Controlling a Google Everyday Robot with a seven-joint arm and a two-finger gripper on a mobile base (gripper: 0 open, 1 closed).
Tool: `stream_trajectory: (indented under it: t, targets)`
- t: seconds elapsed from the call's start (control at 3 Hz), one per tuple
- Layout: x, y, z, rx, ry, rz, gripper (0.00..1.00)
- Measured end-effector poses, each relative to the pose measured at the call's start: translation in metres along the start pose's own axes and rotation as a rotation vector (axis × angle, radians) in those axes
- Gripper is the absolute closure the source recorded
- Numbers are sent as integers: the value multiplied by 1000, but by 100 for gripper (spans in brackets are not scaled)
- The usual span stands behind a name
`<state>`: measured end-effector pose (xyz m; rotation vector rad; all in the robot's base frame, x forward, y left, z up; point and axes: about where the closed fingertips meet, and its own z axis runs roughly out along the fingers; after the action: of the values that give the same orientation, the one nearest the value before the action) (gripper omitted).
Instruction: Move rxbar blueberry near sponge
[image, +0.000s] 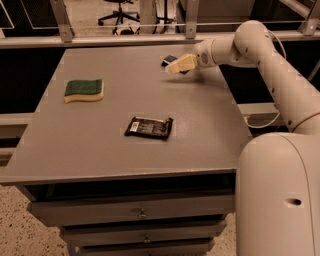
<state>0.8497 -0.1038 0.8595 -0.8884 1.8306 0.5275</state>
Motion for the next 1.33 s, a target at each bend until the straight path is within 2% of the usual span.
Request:
stream_trajectory:
  t: [0.33, 0.67, 1.33]
  targets:
    - [5, -7, 5, -4, 8, 3, 0]
    - [11, -10, 8, -15, 17, -3, 16]
    - [15, -9, 10, -38, 35, -22, 63]
